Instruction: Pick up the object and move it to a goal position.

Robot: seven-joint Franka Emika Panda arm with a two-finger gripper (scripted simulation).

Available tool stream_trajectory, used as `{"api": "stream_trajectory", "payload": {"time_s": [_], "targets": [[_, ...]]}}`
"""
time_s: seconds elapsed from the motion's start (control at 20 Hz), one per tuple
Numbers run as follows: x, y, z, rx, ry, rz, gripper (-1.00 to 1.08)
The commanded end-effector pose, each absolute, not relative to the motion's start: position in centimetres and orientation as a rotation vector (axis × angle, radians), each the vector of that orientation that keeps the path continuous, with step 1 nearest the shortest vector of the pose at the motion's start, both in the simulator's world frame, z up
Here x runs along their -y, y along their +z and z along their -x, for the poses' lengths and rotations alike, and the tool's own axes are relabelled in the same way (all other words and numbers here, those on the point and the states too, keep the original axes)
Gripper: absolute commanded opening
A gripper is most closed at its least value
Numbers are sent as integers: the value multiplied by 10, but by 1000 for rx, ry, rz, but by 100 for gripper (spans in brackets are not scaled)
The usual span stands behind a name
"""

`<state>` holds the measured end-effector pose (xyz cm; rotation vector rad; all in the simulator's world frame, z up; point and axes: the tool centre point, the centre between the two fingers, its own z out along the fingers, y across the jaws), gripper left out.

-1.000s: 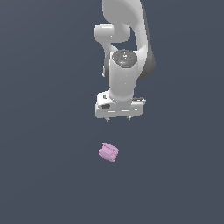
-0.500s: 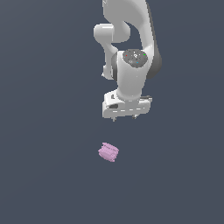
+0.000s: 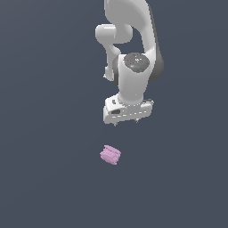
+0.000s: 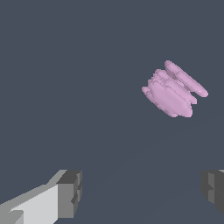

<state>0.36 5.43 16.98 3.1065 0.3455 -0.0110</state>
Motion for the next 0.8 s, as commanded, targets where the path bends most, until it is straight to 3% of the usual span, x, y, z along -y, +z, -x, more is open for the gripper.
{"api": "stream_trajectory", "payload": {"time_s": [0.0,0.75], "targets": [[-53,167,-8,-396,-12,-3100,100],[-32,141,-49,-905,-17,-2991,100]]}}
